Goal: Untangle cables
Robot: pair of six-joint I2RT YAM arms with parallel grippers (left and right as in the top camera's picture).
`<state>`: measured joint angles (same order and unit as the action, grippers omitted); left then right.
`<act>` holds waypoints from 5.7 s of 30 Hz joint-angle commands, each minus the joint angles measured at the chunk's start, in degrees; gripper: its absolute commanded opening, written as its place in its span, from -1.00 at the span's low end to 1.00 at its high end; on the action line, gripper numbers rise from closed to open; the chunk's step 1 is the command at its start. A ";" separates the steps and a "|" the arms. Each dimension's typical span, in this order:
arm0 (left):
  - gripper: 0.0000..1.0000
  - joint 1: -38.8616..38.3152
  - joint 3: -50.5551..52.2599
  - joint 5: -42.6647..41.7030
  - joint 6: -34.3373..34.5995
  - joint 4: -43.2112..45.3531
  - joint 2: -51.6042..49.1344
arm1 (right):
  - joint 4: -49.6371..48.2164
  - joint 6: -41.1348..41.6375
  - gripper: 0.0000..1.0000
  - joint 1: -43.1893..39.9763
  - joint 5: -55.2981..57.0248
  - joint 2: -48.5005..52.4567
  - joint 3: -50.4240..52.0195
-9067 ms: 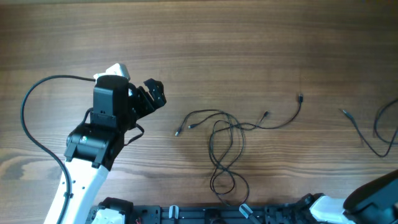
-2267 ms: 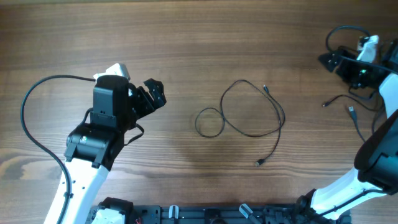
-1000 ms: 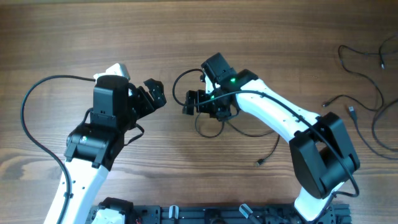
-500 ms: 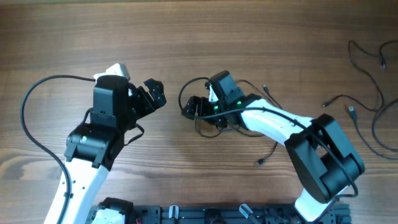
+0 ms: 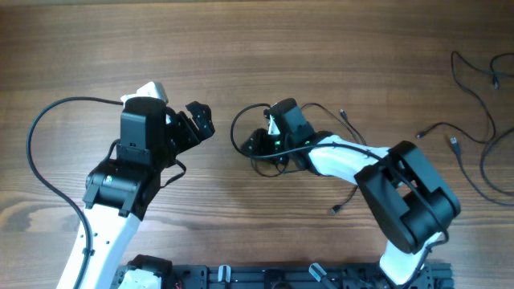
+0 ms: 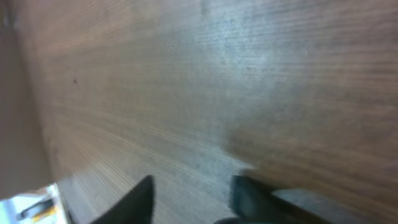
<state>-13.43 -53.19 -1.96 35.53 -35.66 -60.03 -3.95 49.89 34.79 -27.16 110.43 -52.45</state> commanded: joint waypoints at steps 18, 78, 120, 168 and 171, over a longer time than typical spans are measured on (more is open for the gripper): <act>1.00 0.22 -0.13 0.57 0.79 0.20 0.35 | -30.53 -20.24 -0.91 -13.92 51.47 -44.41 -1.99; 1.00 0.22 -0.13 0.57 0.79 0.20 0.35 | 63.80 -48.24 0.99 -48.54 27.04 15.74 -77.29; 1.00 0.22 -0.13 0.57 0.76 0.20 0.35 | 56.26 -34.40 0.99 -30.14 24.68 -21.70 -17.64; 1.00 13.07 52.85 6.38 0.92 42.47 54.07 | 53.86 -34.49 0.99 -30.14 24.30 -21.70 -15.82; 1.00 13.33 52.85 9.55 0.90 33.48 58.29 | 53.86 -34.49 0.99 -30.14 24.28 -21.70 -15.82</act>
<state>-0.67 -0.71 4.45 36.56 2.72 -5.58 50.09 14.96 4.69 -2.55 88.82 -68.36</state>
